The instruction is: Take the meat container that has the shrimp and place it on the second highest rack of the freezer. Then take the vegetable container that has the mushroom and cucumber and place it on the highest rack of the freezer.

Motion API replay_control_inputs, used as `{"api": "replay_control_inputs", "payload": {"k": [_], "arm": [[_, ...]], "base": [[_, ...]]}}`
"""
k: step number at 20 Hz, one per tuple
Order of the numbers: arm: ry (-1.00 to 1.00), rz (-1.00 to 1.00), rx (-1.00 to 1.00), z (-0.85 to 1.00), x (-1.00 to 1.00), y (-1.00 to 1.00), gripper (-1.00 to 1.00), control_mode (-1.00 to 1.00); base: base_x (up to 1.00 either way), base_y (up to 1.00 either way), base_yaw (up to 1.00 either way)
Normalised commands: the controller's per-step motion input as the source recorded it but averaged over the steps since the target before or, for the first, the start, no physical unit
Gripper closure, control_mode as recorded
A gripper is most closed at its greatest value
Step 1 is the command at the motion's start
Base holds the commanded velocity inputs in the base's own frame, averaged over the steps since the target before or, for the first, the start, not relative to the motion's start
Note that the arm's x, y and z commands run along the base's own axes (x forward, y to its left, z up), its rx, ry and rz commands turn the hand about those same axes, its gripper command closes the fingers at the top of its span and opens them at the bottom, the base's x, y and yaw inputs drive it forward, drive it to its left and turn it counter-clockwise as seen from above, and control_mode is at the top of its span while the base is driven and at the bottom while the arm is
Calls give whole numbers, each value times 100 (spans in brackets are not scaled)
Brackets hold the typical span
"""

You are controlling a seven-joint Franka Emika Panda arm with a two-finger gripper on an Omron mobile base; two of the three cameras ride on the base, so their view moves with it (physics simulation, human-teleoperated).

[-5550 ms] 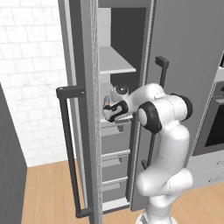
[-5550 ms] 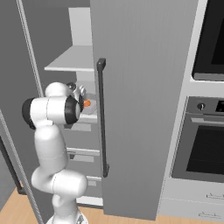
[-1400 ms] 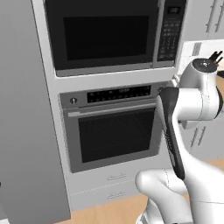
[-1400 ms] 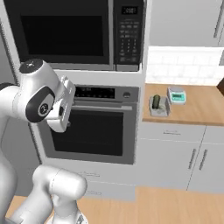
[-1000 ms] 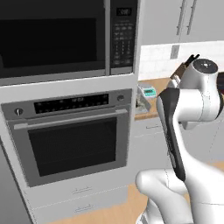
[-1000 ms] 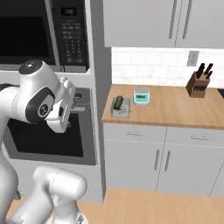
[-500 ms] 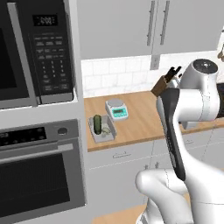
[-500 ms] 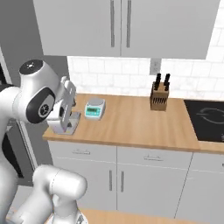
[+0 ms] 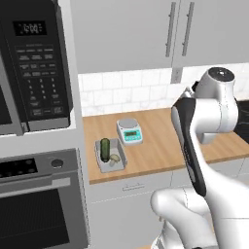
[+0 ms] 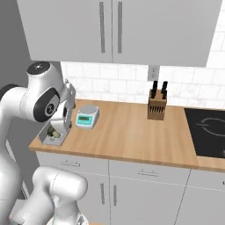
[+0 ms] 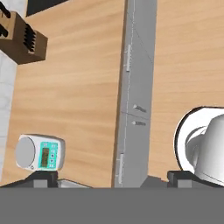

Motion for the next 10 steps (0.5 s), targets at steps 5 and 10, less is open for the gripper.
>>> {"api": "replay_control_inputs", "payload": {"k": [5, 10], "arm": [[0, 0, 0, -44, 0, 46, -100, -100], [0, -4, 2, -36, -2, 75, -100, -100]], "base": [[0, 0, 0], [0, 0, 0]]}}
